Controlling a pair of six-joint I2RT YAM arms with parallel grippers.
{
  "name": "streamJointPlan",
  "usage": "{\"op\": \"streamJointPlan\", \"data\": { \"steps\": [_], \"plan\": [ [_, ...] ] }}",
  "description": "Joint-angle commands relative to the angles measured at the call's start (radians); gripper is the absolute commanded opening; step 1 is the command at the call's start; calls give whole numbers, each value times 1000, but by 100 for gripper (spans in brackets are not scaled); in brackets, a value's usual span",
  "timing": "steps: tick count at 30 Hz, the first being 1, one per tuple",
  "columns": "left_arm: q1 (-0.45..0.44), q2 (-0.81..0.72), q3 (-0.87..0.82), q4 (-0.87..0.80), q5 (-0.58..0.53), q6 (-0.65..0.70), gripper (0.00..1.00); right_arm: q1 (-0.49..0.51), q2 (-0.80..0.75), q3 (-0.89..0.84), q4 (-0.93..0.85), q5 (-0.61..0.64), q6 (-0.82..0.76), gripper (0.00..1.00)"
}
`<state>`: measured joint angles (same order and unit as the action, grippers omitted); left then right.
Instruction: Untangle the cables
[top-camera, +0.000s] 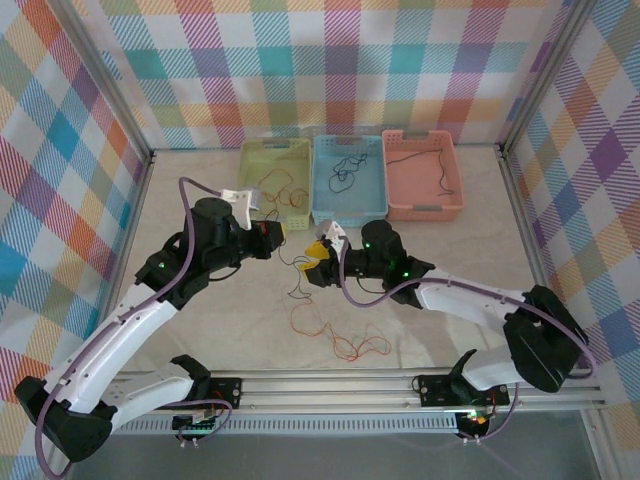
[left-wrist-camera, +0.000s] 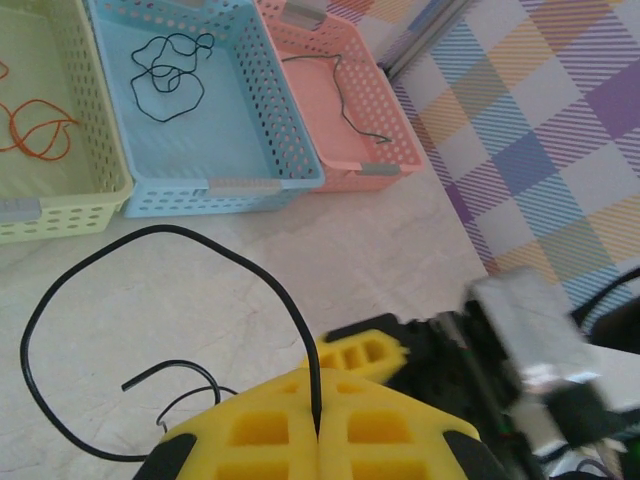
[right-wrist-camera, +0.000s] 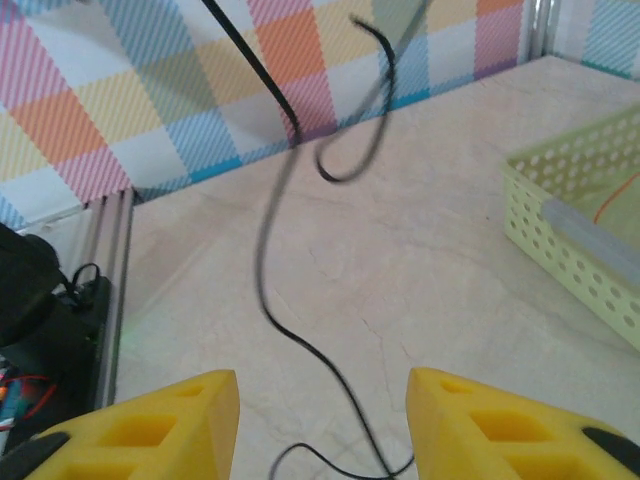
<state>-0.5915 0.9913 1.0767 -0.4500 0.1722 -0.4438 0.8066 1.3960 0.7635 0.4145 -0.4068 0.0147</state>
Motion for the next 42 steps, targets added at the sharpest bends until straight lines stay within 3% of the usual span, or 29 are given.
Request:
{"op": "streamJointPlan", "data": {
  "steps": [1, 14, 25, 31, 33, 37, 42],
  "plan": [
    [-11, -20, 50, -7, 27, 14, 0, 8, 36, -23, 93, 48, 13, 48],
    [-11, -37, 61, -17, 44, 9, 0, 6, 37, -69, 109, 127, -41, 48],
    [-11, -21, 76, -7, 90, -6, 0, 8, 56, -39, 235, -53, -157, 54],
    [-11, -12, 89, -14, 125, -9, 0, 11, 136, 19, 291, -65, -212, 55],
    [-11, -11, 93, -21, 130, -9, 0, 11, 156, 44, 267, -78, -217, 51],
    [-11, -20, 105, -30, 133, -9, 0, 11, 166, 33, 265, -76, -210, 33],
    [-11, -24, 146, -35, 164, -15, 0, 6, 151, -17, 280, 1, -191, 17]
  ]
}}
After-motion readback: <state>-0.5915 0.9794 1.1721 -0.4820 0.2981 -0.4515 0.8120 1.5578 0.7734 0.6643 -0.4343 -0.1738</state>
